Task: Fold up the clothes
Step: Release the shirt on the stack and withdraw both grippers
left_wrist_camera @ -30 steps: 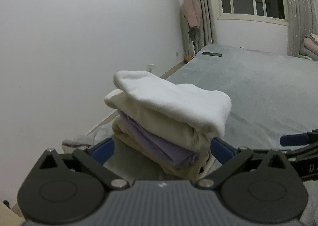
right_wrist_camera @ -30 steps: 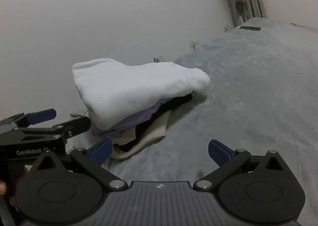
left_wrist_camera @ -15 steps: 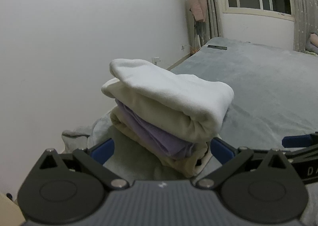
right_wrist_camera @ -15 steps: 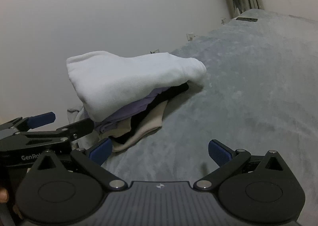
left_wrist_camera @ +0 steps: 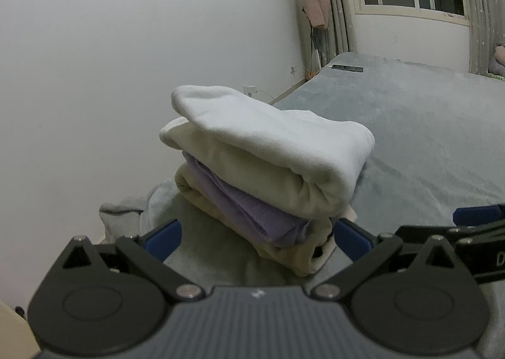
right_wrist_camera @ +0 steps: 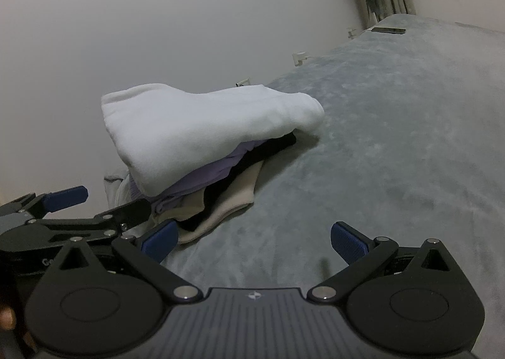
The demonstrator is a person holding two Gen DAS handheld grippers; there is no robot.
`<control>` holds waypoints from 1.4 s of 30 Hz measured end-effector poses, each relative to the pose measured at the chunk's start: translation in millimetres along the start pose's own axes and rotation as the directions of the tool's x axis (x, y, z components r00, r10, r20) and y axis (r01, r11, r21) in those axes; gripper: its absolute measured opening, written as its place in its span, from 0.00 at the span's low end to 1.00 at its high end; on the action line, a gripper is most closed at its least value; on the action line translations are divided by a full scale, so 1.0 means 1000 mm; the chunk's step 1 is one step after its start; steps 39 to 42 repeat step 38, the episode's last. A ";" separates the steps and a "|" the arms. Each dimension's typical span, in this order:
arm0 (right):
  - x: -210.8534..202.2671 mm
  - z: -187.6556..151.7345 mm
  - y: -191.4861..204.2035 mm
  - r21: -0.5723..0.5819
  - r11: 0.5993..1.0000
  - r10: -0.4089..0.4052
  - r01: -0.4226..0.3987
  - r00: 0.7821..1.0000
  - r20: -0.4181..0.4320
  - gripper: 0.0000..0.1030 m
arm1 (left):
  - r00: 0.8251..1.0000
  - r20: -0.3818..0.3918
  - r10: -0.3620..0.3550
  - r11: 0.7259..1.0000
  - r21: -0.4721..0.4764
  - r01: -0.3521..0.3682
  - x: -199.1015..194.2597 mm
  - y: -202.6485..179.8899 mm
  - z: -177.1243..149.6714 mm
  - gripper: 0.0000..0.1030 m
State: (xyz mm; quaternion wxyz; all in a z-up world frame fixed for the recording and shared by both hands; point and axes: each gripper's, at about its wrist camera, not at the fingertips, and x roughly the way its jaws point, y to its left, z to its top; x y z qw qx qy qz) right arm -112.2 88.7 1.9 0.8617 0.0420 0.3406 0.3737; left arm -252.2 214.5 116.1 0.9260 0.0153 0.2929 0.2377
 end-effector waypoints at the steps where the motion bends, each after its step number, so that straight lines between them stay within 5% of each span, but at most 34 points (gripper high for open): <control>1: 0.000 0.000 0.000 -0.001 1.000 -0.001 0.001 1.000 0.001 1.00 | 1.000 -0.001 0.001 1.000 0.000 -0.001 0.000 0.000 0.000 1.00; 42: -0.005 -0.002 0.008 -0.085 0.994 -0.070 0.073 0.997 0.033 1.00 | 1.000 -0.004 0.009 1.000 0.011 -0.009 0.005 -0.002 -0.004 1.00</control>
